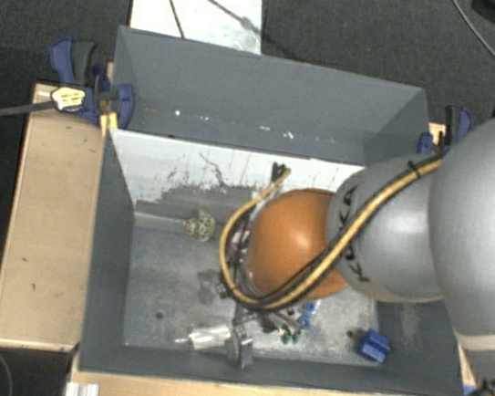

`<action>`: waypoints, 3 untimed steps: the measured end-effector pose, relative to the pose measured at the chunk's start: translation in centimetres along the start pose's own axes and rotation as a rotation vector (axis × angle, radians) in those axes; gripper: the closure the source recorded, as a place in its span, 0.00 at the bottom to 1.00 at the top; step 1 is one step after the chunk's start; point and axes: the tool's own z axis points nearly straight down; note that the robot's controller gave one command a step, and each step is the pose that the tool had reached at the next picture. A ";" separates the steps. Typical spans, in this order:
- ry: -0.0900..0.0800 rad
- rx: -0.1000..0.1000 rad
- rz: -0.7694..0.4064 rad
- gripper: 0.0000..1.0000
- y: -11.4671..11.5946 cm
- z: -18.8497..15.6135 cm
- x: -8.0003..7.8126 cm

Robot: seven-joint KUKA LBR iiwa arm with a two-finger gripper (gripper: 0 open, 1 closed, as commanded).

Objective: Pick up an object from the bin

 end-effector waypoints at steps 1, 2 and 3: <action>-0.002 0.000 0.221 0.00 1.2 0.0 -0.3; 0.004 -0.002 0.223 1.00 1.3 0.1 -0.1; -0.002 -0.001 0.227 1.00 1.2 -5.7 -0.3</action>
Offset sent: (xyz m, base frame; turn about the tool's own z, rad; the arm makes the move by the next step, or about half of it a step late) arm -0.0053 0.0119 -0.0016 0.2194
